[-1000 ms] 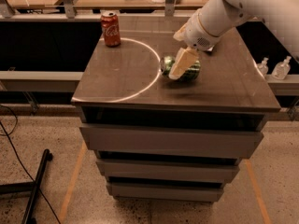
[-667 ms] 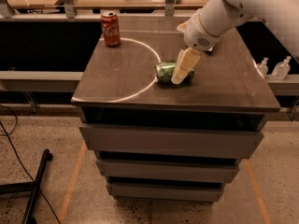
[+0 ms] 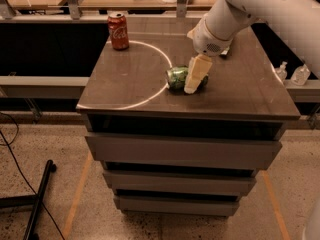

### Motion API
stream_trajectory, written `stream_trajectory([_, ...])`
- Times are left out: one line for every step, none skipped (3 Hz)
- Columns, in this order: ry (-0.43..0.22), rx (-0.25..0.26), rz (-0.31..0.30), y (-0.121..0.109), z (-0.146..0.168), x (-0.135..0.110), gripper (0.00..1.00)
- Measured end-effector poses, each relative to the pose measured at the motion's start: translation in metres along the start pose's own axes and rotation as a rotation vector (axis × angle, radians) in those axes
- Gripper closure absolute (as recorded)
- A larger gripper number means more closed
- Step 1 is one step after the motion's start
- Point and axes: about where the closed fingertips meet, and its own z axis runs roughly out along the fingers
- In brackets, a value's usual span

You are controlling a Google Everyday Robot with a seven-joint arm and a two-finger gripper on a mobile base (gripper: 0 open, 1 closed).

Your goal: Knock green can over

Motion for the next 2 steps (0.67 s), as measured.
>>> stream_trajectory([-0.013, 0.02, 0.019, -0.002, -0.009, 0.008, 0.0])
stream_trajectory([-0.013, 0.059, 0.07, -0.008, -0.027, 0.024, 0.0])
